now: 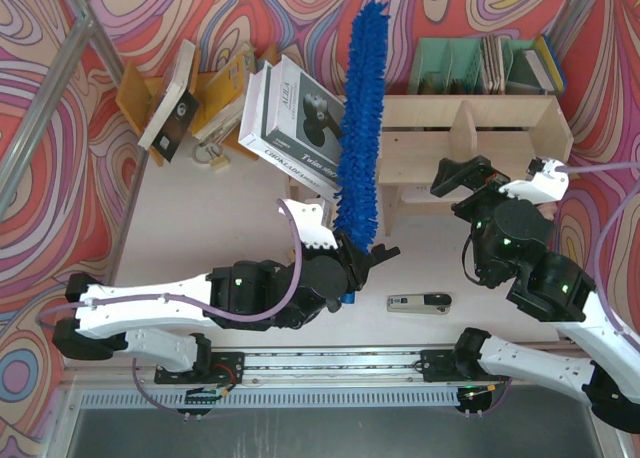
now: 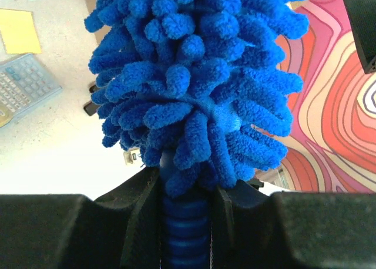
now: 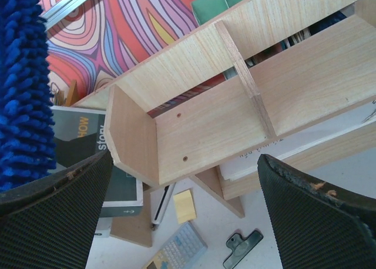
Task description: Dust the bookshelf with a duster
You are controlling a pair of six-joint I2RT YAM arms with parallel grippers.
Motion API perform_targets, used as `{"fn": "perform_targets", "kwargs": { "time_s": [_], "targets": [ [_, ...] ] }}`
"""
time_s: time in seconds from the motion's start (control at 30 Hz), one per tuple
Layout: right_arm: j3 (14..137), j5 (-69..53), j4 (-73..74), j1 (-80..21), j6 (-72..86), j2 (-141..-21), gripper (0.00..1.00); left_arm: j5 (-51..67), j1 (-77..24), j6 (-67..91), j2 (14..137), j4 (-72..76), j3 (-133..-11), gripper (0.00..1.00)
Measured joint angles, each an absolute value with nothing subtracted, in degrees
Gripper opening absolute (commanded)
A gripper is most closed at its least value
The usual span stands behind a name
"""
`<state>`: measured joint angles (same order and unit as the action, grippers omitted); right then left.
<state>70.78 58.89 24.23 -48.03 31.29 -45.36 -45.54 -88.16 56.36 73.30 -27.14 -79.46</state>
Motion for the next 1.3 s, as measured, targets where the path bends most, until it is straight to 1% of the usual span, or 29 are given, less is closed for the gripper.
{"fn": "perform_targets", "kwargs": {
  "time_s": [0.2,0.37,0.5,0.6,0.73,0.87,1.1,1.3],
  "targets": [
    [69.1,58.3,24.7,-48.0,32.4,-44.8,0.99,-52.7,-92.4,60.8,74.6,-30.6,-81.6,0.0],
    [64.3,56.6,24.9,-48.0,33.4,-43.4,0.99,-54.6,-93.6,63.1,74.9,-31.9,-82.7,0.0],
    [55.1,55.2,24.2,-48.1,32.9,-39.0,0.99,-55.5,-93.8,66.1,75.0,-33.6,-82.6,0.0],
    [46.9,55.0,22.6,-48.0,31.7,-33.5,0.99,-56.1,-94.2,68.6,75.0,-35.2,-82.2,0.0],
    [36.8,54.1,17.9,-48.0,27.0,-25.0,0.99,-57.1,-95.0,71.5,75.0,-37.2,-81.8,0.0],
    [30.0,52.4,12.5,-48.0,22.7,-19.5,0.99,-58.0,-95.5,74.0,75.0,-38.5,-81.8,0.0],
    [28.0,52.0,9.1,-48.0,20.3,-21.7,0.99,-58.3,-95.6,76.8,75.0,-40.7,-81.8,0.0],
    [31.2,51.5,9.0,-48.0,19.9,-25.7,0.99,-58.3,-95.6,77.4,75.2,-41.1,-81.8,0.0]
  ]
}}
